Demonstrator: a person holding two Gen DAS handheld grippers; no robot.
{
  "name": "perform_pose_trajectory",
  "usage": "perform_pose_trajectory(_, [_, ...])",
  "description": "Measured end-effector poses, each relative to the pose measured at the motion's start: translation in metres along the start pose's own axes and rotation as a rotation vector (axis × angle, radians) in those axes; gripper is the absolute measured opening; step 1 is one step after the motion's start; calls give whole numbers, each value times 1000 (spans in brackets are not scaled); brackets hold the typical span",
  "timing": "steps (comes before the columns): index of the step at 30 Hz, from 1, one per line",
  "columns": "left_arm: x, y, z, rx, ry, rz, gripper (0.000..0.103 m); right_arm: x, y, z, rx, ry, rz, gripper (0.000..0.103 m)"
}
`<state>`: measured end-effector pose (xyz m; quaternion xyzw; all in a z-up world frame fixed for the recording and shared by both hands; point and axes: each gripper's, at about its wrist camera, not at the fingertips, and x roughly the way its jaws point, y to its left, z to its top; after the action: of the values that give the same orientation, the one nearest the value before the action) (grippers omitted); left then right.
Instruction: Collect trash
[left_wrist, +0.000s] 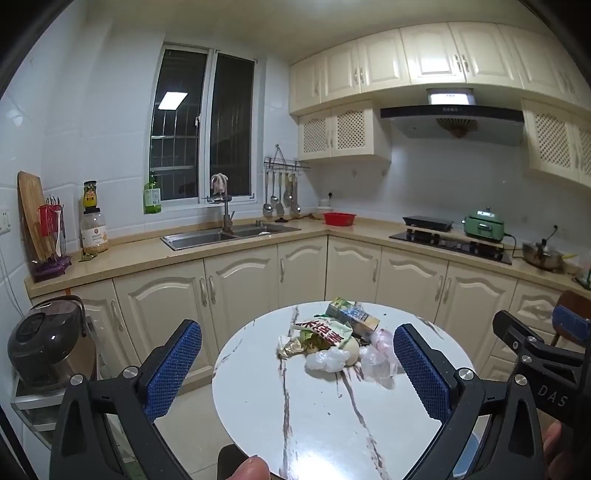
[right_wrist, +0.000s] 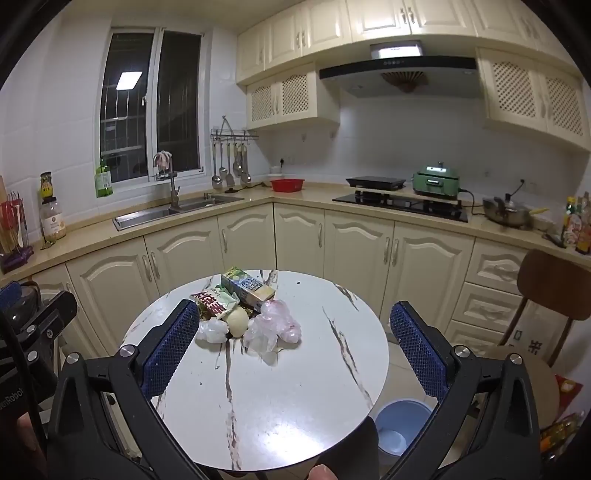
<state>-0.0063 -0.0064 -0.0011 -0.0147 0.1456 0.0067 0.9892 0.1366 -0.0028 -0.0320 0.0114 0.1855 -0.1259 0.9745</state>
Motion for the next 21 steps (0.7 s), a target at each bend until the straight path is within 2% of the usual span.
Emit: perform_pose_trajectory(21, [-1,7,3,-5,0,-2,102,0,5,6,-17,-17,-9,103])
